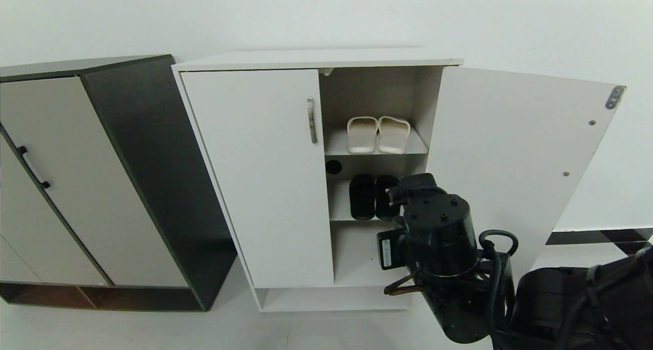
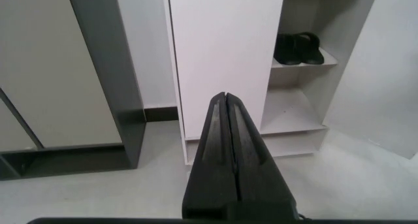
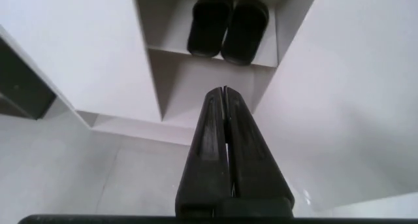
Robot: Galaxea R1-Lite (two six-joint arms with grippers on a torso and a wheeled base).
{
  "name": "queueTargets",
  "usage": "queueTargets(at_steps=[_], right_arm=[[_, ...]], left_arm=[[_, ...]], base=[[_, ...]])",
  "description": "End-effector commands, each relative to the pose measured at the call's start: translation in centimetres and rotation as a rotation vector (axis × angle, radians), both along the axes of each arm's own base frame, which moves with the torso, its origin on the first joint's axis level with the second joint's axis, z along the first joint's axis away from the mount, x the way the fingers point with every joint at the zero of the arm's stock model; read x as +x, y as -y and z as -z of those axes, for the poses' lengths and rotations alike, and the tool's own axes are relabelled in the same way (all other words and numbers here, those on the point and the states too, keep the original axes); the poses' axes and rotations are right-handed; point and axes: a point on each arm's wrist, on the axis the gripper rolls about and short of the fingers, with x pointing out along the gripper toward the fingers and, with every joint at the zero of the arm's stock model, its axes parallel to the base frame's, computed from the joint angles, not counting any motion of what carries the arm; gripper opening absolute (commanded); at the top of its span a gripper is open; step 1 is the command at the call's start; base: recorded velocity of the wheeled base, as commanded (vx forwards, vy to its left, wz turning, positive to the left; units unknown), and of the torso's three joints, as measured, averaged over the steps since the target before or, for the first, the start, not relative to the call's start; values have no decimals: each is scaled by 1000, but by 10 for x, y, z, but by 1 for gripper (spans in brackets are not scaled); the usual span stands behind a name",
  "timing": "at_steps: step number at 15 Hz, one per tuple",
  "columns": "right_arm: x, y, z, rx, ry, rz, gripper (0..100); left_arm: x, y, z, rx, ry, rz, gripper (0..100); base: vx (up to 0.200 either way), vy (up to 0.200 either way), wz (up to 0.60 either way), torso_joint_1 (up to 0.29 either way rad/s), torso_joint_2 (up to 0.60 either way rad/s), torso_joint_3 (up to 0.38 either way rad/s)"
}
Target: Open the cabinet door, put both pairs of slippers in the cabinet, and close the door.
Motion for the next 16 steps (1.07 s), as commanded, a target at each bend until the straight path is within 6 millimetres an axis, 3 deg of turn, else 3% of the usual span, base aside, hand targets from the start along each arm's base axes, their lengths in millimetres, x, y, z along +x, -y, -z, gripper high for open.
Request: queueTargets(at_steps=[1, 16], right_arm=[[1, 0, 4, -5, -5, -6, 0], [4, 3, 17, -50, -2, -13, 0]], left_arm=[[0, 0, 0, 0, 1, 0, 0], [0, 0, 0, 0, 0, 0, 0]], base=[[0, 0, 0, 0, 0, 0], [0, 0, 0, 0, 0, 0]])
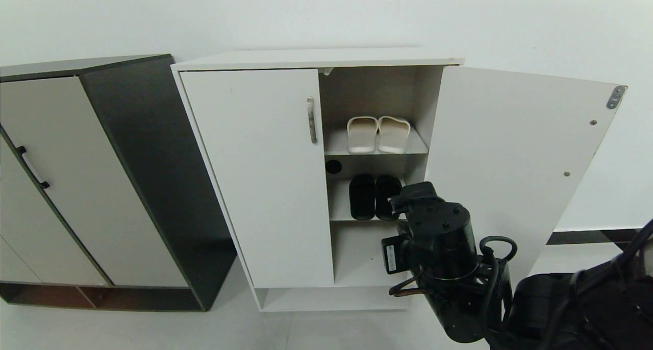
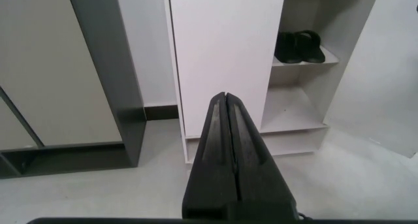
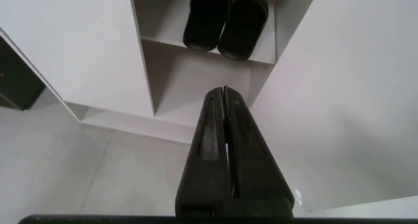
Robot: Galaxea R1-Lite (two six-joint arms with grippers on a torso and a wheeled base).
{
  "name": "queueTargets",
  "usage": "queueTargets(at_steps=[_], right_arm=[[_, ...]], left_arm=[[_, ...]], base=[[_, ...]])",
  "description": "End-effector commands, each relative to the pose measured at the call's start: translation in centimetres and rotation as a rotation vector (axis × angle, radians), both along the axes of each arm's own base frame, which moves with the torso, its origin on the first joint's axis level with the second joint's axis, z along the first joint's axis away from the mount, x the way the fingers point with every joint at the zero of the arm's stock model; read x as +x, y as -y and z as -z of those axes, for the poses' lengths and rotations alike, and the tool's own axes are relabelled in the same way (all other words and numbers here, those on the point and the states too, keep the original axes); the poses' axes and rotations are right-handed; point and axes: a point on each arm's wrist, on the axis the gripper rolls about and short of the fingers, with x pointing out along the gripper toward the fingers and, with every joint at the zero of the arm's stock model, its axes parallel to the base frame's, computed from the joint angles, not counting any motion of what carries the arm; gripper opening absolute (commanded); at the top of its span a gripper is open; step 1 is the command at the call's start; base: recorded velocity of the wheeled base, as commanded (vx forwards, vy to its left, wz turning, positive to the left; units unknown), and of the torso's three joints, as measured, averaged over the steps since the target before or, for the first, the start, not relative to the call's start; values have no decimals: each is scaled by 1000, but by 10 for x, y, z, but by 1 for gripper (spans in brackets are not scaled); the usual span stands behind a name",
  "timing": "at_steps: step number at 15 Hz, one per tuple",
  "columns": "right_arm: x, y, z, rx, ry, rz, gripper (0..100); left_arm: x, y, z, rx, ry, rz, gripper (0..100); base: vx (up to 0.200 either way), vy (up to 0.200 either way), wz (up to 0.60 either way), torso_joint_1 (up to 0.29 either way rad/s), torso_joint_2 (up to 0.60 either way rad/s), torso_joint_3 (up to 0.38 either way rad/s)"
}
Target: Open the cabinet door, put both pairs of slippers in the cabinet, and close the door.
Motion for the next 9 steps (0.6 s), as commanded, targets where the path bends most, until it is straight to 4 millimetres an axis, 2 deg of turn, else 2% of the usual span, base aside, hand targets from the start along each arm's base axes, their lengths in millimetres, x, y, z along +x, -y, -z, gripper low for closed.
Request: queueTargets(at_steps=[1, 4, 7, 9], right_arm=[[-1, 0, 3, -5, -5, -4, 0], [-1, 2, 4, -3, -4, -2, 0], [-3, 4, 7, -12, -11, -2, 0], [0, 6, 5, -6, -6, 7, 0]], left_arm=[[0, 0, 0, 0, -1, 0, 0], [0, 0, 0, 4, -1, 2, 0], [0, 0, 0, 3, -1, 0, 0], [0, 0, 0, 3, -1, 0, 0]], base=[[0, 0, 0, 0, 0, 0], [0, 0, 0, 0, 0, 0], [0, 0, 0, 23, -189, -281], [0, 0, 0, 46, -500, -361]])
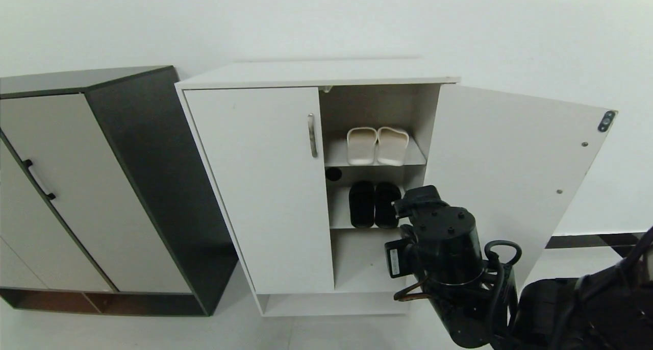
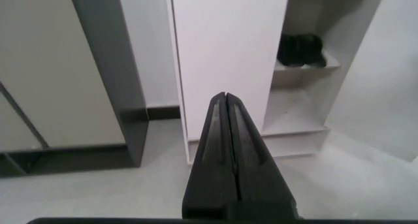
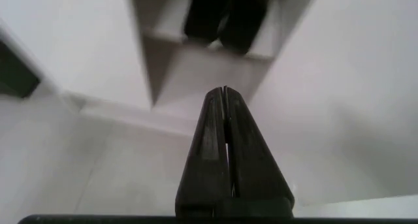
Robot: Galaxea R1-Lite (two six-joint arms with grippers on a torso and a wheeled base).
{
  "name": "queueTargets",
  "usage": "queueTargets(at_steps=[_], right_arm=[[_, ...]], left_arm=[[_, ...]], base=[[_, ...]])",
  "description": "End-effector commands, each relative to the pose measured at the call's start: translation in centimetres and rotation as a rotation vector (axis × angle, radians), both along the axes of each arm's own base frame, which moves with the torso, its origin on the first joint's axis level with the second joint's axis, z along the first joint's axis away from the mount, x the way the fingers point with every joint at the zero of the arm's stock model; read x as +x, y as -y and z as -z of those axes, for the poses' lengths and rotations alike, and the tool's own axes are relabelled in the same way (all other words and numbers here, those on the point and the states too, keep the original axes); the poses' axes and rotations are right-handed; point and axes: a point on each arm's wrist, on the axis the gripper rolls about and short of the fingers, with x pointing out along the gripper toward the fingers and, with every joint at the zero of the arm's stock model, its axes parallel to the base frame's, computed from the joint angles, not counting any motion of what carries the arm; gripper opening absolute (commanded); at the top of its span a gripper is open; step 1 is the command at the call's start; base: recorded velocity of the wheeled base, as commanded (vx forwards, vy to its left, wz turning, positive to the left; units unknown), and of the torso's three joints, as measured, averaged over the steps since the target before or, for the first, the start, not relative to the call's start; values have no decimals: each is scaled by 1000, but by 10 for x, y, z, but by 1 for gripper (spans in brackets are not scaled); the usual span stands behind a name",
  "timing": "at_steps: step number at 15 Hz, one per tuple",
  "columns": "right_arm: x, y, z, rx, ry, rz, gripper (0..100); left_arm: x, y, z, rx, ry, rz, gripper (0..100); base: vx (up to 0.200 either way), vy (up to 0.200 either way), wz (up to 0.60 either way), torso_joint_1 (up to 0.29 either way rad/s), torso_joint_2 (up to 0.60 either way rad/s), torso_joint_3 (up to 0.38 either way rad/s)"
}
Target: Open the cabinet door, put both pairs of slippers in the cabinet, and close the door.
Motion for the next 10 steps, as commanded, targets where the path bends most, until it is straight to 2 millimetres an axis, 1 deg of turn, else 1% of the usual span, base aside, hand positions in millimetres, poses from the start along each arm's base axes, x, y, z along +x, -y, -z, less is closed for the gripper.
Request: queueTargets(at_steps=[1, 5, 10], right_arm=[[1, 1, -1, 3, 4, 4, 0], [0, 1, 0, 6, 5, 4, 0], [0, 2, 0, 10, 10, 2, 0]], left_arm=[[0, 0, 0, 0, -1, 0, 0], [0, 0, 0, 0, -1, 0, 0], [0, 0, 0, 0, -1, 0, 0]], base=[[0, 0, 0, 32, -491, -359], [0, 0, 0, 113, -463, -348], [0, 0, 0, 149, -469, -322]])
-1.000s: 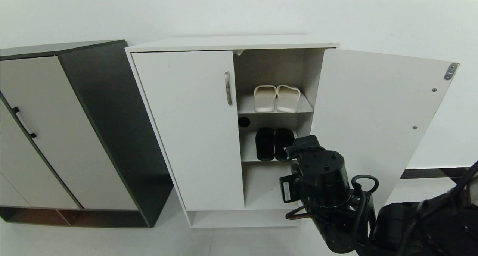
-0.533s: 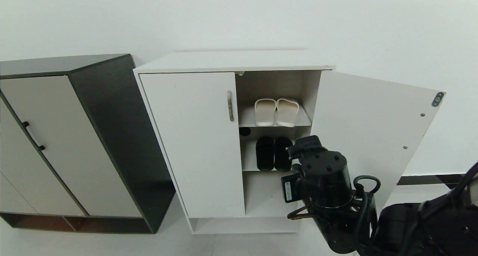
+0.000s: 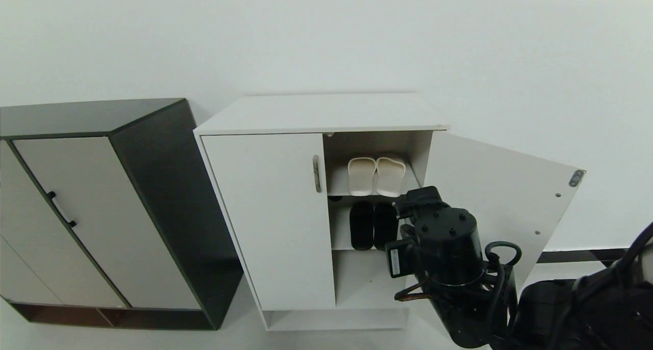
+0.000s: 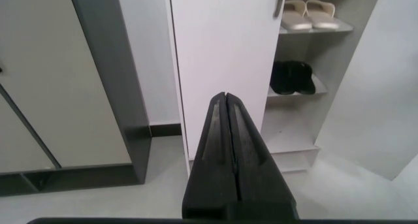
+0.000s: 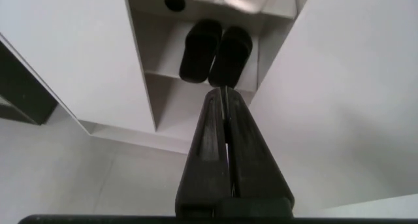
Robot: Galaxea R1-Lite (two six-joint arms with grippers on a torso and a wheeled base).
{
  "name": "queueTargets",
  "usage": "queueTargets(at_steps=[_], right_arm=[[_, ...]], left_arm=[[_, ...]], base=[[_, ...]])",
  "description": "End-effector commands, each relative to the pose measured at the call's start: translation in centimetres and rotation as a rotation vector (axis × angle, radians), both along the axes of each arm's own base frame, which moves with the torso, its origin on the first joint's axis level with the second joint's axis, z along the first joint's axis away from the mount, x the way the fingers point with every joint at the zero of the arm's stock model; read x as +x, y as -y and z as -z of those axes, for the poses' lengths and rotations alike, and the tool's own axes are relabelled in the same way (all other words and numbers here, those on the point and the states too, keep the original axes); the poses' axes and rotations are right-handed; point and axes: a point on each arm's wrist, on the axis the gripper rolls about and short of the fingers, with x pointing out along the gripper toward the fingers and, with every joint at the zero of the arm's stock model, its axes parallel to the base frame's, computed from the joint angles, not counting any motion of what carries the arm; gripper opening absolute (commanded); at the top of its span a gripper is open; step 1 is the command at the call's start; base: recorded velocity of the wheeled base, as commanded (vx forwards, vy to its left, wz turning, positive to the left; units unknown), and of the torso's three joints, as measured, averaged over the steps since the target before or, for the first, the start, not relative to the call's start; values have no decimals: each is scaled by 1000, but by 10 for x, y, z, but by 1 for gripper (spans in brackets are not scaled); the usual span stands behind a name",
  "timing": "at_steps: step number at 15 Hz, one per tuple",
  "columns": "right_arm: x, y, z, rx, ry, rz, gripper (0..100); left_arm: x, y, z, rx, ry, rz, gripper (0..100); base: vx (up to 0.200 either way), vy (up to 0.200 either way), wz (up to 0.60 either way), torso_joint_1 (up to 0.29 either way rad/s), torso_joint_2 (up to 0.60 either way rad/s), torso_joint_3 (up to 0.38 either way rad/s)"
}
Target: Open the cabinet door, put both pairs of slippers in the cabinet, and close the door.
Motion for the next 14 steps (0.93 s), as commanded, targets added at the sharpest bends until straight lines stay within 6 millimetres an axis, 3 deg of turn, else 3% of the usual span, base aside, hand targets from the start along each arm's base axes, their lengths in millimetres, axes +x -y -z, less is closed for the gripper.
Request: queueTargets(at_steps=[1, 14], right_arm=[[0, 0, 0, 1, 1, 0, 0], [4, 5, 2, -7, 0, 18, 0]], left_arm=[[0, 0, 0, 0, 0, -2, 0], [0, 0, 0, 0, 1, 0, 0]], base=[[0, 0, 0, 163, -486, -305], [0, 0, 0, 213, -526, -313]])
